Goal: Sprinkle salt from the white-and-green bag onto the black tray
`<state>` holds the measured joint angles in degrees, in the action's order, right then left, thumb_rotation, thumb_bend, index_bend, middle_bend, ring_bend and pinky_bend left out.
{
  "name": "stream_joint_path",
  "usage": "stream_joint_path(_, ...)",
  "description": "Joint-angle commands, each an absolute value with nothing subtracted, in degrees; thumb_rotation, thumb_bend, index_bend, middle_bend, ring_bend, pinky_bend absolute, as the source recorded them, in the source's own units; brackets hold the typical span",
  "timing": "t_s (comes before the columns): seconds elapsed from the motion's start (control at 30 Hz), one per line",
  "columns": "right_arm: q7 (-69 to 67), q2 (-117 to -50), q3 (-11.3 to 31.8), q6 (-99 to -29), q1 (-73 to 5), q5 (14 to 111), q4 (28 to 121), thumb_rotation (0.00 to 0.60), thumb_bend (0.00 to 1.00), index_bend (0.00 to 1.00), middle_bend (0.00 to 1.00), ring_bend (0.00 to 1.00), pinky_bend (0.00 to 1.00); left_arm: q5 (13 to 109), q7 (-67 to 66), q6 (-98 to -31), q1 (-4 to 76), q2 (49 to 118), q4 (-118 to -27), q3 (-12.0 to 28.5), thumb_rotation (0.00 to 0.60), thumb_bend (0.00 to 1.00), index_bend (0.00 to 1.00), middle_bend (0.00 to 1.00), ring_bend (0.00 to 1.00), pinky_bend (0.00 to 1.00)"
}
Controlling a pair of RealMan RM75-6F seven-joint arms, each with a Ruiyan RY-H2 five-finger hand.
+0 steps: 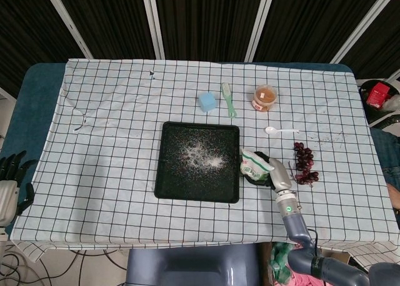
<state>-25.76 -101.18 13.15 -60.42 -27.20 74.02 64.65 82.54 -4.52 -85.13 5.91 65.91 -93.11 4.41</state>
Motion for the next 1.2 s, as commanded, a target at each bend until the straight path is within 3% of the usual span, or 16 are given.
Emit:
stream_joint_path(0.03, -25.14, -101.54, 12.75, -60.22, -27.43, 74.27, 64.03, 0.6, 0.24, 0.42, 0.37, 0.45, 0.43, 82.49, -4.52, -85.08, 5.91, 65.9, -93.15, 4.41, 0.6, 0.66, 0.2, 0.04, 0.0, 0.0)
stream_joint_path(0.23, -26.34, -101.76, 13.1, -60.96, -27.73, 75.03, 63.6, 0.6, 0.36, 0.53, 0.45, 0.54, 0.53, 82.41, -4.52, -85.06, 5.89, 65.84, -93.26, 4.41, 0.6, 0.66, 0.2, 0.04, 0.0, 0.0)
stream_joint_path(0.53, -28.95, -100.6, 14.02, -62.86, -28.13, 76.6, 63.55, 0.6, 0.36, 0.54, 0.45, 0.54, 0.53, 82.31, -4.56, -84.98, 5.9, 65.81, -93.33, 4.41, 0.6, 0.66, 0.2, 0.04, 0.0, 0.0)
stream_joint_path(0.9, -27.49, -90.36, 15.47, -63.88, -29.73, 80.32, 70.16, 0.6, 0.36, 0.54, 0.45, 0.54, 0.53, 82.39, -4.53, -84.98, 5.88, 65.77, -93.48, 4.35, 0.6, 0.66, 0.2, 0.04, 0.0, 0.0)
stream_joint_path(1.03, -22.89, -82.42, 13.29, -58.4, -32.5, 83.92, 74.96, 0.6, 0.36, 0.54, 0.44, 0.53, 0.53, 82.57, -4.39, -85.2, 5.85, 65.78, -93.59, 4.38, 0.6, 0.66, 0.2, 0.04, 0.0, 0.0)
stream_joint_path(1.2, -16.45, -70.81, 11.69, -45.67, -38.25, 85.23, 83.68, 0.6, 0.36, 0.54, 0.44, 0.53, 0.54, 83.17, -3.8, -85.94, 5.76, 65.91, -93.5, 4.51, 0.6, 0.66, 0.2, 0.04, 0.0, 0.0)
